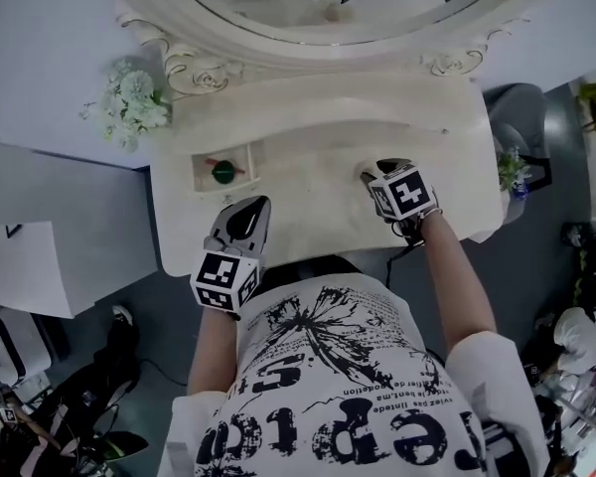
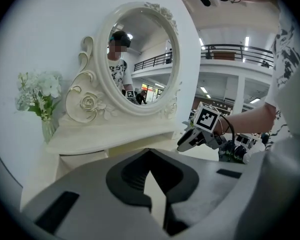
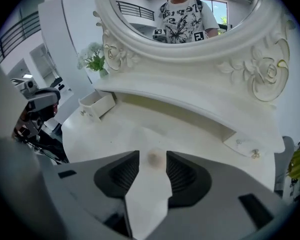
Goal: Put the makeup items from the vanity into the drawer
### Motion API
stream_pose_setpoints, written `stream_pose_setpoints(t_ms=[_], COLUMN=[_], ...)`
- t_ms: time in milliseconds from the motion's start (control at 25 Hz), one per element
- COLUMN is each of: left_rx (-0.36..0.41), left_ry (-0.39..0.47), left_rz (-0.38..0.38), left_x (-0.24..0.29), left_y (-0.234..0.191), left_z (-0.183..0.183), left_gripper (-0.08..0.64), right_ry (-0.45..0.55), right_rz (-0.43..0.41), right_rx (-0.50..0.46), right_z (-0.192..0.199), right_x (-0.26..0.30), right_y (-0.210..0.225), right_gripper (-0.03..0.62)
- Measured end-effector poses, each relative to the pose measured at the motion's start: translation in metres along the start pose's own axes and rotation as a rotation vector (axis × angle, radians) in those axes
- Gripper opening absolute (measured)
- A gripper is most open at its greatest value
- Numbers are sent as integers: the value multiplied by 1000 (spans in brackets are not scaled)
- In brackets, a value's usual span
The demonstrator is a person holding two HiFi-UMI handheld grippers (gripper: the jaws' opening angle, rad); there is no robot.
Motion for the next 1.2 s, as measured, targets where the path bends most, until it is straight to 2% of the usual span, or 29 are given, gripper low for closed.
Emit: stream_pose_setpoints(t_ms=[240,440,720,760,1200], left_rx=[-49,-76,-91,-92,-82], left_ry=[-14,-24,-39,-38,-30], left_rz=[-55,-84,-112,-115,-127], left_x=[3,8,13,13,3], left_y=[-4,2,7,7,7], left_z=[12,17,26,27,22], left_gripper=[5,5,5,5,5], right_ry=[-44,-99,-121,-121,-63], right_rz=[-16,-48,-30,-28,-37], right_rx=[-54,-65,-62,-62,-12], right_z=[-1,5,9,10,-2], right_x=[29,48,63,64,45], right_y=[4,5,12,13,14], right_gripper=[209,210,193,176,164])
Point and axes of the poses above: the fingertips, and each gripper's own axes: x forward along the fingers, y to its right, z out of its underside, the point moved 3 cm from there along -x, backward along the fingers
